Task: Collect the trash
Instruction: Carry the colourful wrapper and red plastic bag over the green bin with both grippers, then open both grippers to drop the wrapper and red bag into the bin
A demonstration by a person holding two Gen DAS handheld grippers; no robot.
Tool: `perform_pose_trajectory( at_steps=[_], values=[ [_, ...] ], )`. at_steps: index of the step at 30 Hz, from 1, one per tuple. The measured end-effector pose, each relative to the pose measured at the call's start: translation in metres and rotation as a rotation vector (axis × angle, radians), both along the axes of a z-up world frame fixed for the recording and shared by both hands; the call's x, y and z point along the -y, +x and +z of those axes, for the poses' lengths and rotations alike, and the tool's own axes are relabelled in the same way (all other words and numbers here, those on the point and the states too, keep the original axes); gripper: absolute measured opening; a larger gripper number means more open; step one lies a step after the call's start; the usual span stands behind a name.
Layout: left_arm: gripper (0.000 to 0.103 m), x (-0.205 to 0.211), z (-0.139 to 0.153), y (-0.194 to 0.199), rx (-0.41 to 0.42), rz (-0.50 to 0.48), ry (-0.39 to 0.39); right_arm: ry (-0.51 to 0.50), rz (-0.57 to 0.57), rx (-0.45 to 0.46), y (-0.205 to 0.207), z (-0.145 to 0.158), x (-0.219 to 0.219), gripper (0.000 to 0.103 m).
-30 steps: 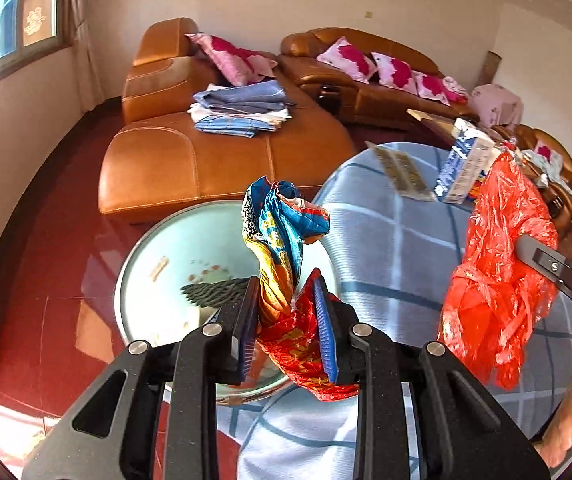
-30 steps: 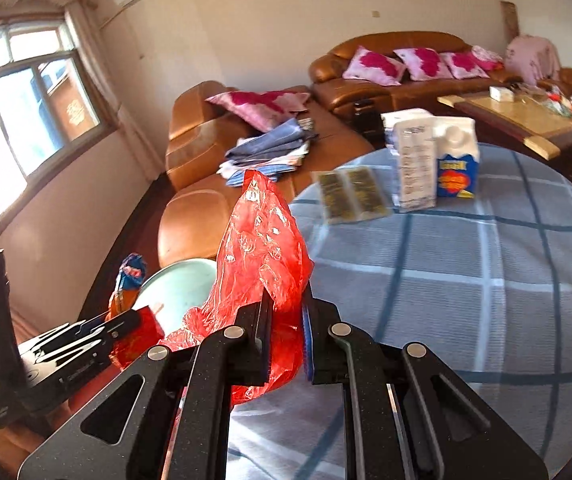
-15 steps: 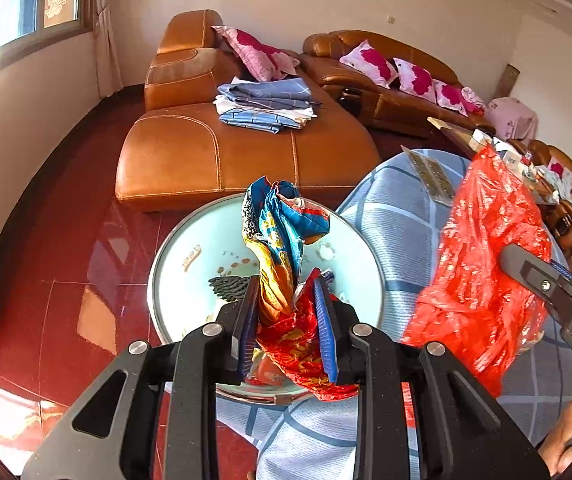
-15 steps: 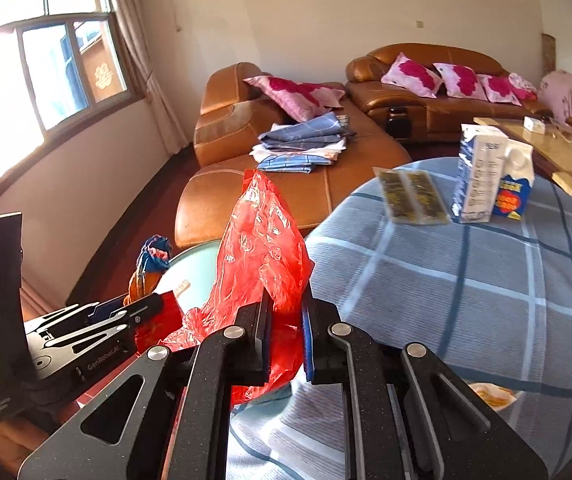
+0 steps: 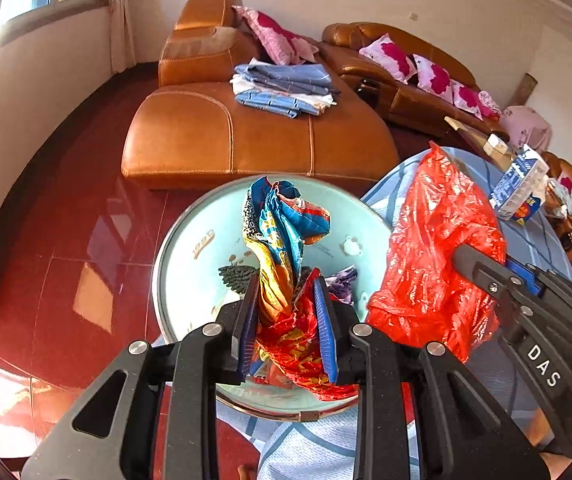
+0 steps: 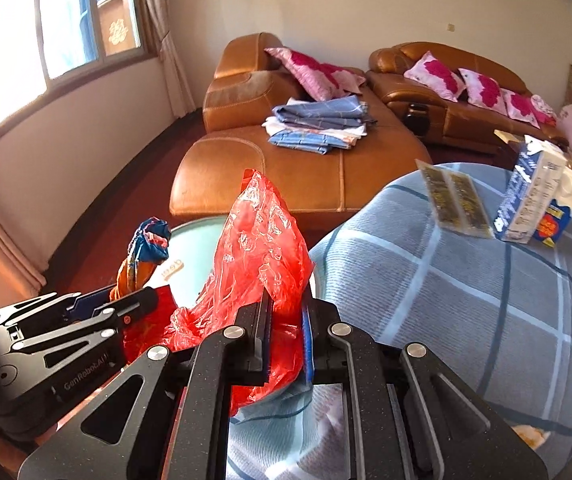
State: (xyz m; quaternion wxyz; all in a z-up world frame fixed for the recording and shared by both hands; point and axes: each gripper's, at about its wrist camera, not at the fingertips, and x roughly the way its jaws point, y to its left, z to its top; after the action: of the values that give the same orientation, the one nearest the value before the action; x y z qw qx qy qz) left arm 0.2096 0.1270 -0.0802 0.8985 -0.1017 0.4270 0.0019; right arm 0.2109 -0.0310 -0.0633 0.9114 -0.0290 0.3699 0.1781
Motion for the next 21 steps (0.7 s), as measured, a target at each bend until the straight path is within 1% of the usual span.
perform_pose_trajectory(
  at_steps=[8,16,18,20,21],
  values=[
    [0.026,0.000,-0.018,0.017,-0.045,0.004,-0.001,-0.008,0.009,-0.073,0.019,-0.024,-0.006,0.013],
    [0.026,-0.001,-0.028,0.029,-0.071,0.016,0.004,0.010,0.023,-0.125,0.037,-0.038,-0.010,0.015],
    [0.026,-0.001,-0.031,0.031,-0.079,0.018,0.005,0.020,0.027,-0.132,0.040,-0.040,-0.010,0.019],
    [0.027,0.000,-0.034,0.033,-0.086,0.020,0.008,0.038,0.031,-0.146,0.043,-0.042,-0.008,0.025],
    [0.027,0.001,-0.035,0.034,-0.089,0.023,0.008,0.046,0.028,-0.152,0.044,-0.043,-0.007,0.031]
  ],
)
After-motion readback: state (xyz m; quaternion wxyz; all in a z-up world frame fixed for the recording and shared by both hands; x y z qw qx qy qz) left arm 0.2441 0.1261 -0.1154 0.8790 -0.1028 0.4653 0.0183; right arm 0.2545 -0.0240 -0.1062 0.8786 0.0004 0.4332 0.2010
